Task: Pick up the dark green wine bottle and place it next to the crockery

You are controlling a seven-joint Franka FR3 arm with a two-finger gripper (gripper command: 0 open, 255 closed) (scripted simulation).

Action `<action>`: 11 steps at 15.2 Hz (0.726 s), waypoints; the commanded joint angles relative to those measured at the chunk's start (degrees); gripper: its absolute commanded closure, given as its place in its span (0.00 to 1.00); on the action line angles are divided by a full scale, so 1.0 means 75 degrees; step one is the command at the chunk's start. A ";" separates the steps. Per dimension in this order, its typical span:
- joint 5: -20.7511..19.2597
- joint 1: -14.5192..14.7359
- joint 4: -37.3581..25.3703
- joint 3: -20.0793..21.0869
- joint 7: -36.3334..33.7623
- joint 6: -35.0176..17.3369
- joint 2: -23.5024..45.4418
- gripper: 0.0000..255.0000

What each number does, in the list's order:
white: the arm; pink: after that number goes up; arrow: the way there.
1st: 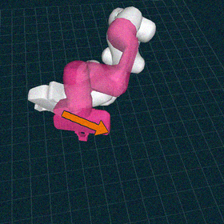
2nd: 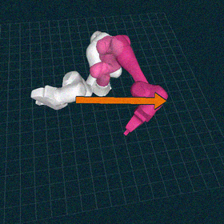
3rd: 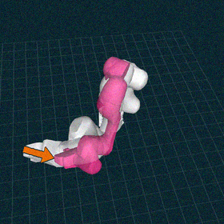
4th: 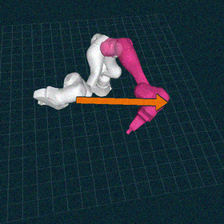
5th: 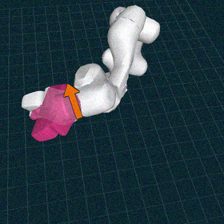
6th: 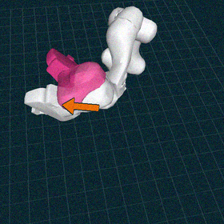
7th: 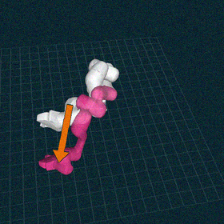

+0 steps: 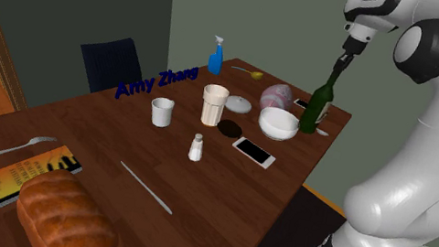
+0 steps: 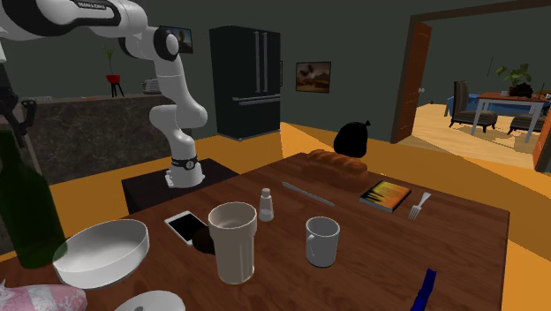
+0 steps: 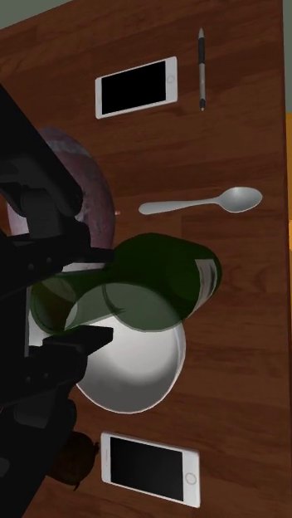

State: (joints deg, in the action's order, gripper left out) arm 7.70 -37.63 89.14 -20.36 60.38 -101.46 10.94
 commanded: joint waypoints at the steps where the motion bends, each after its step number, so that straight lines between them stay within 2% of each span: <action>1: 0.0001 0.0015 0.0225 0.0008 0.0008 -0.0221 -0.0013 1.00; 5: 0.0015 0.0030 0.0646 0.0018 0.0041 -0.0647 -0.0006 1.00; 11: 0.0015 0.0030 0.0646 0.0018 0.0041 -0.0647 -0.0006 1.00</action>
State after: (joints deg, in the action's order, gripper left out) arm 7.82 -37.41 94.00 -20.22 60.69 -106.29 10.91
